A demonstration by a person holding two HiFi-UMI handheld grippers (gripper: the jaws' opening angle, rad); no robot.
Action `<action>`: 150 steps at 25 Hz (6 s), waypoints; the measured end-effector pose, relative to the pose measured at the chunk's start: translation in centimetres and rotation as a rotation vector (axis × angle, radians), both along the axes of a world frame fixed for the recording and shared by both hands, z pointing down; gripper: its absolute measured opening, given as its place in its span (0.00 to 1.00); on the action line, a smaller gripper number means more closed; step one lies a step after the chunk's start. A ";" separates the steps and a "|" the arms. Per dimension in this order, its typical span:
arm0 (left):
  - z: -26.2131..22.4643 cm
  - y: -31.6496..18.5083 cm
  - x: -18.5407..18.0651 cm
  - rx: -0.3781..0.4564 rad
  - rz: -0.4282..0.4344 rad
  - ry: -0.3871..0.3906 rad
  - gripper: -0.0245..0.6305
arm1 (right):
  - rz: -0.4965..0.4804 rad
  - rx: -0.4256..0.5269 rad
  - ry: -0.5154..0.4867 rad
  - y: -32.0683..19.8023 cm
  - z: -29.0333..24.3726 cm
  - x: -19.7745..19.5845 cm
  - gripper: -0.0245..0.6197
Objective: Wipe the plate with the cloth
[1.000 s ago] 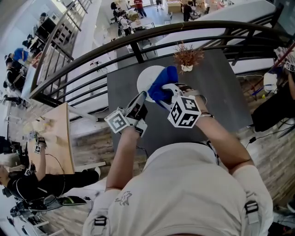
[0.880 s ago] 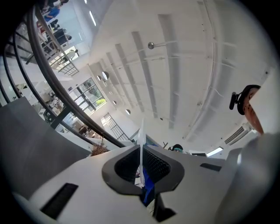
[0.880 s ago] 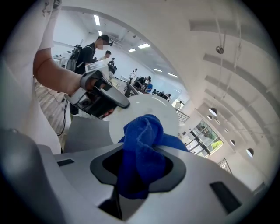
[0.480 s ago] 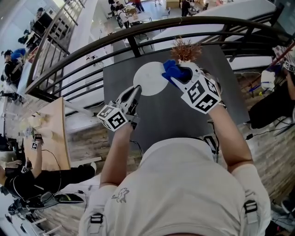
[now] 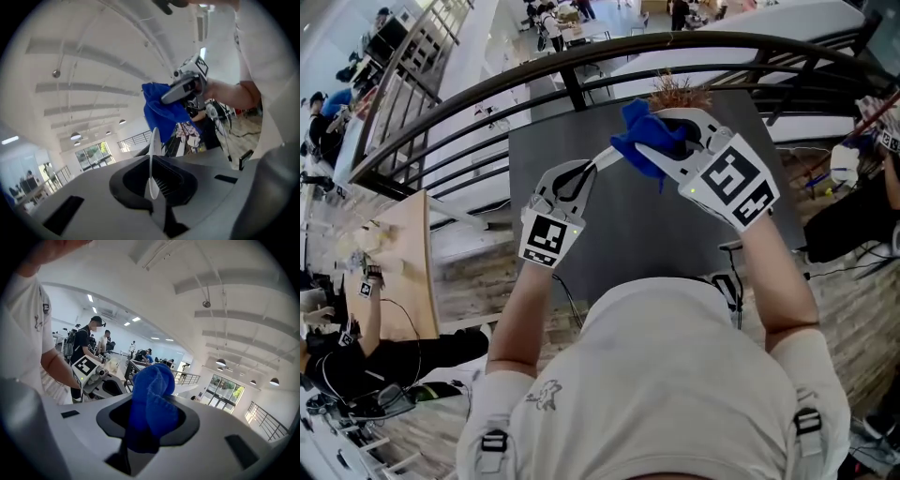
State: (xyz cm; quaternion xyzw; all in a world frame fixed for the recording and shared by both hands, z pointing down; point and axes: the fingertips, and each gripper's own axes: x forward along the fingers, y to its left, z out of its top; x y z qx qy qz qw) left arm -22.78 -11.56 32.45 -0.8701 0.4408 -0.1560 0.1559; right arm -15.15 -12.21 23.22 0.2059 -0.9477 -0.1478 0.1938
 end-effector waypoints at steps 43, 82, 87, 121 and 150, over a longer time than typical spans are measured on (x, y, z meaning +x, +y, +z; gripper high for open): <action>-7.5 9.3 9.9 0.846 0.287 -0.708 0.08 | -0.308 -0.491 0.197 -1.0 2.3 -2.4 0.24; -7.3 7.1 7.9 0.779 0.213 -0.747 0.08 | -0.401 -0.619 0.074 1.2 2.7 3.8 0.24; -7.3 8.4 9.3 0.805 0.250 -0.753 0.08 | -0.327 -0.646 0.073 -1.4 4.2 4.1 0.24; -7.5 8.4 9.3 0.818 0.264 -0.743 0.07 | -0.290 -0.567 0.132 -2.8 3.2 0.3 0.24; 2.5 1.7 7.5 0.464 0.205 -0.599 0.07 | -0.147 -0.794 -0.087 -2.8 14.3 9.1 0.24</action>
